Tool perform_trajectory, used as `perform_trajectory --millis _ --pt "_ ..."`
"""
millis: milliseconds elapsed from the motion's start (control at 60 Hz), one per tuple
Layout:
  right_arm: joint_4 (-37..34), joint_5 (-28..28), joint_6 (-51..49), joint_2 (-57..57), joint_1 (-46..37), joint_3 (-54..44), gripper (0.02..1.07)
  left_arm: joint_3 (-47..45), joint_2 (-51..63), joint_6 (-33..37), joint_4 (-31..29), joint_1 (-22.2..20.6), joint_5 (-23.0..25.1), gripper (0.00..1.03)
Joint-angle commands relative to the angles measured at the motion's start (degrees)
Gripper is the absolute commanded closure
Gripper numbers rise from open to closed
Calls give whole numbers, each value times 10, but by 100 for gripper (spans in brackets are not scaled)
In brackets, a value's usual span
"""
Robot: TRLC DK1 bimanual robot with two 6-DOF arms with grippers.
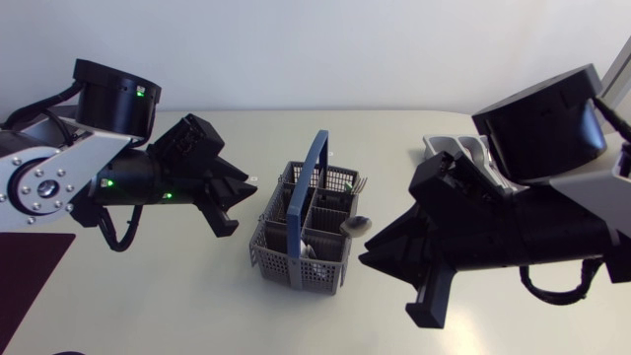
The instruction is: Sort the cutlery from the basket into the organizer compartments.
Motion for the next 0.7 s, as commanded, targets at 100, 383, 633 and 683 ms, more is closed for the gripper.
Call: perform_trajectory --millis 100,383,633,683 --pt "2 16 45 31 42 22 75 -28 -25 12 -10 -22 -6 66" --pt "41 68 74 125 83 52 75 -61 -57 14 -13 -48 -6 64" --pt "69 88 89 191 83 61 72 -69 -64 13 -13 -50 -6 64" --pt "70 91 93 198 82 66 72 -69 -64 13 -13 -49 -6 65"
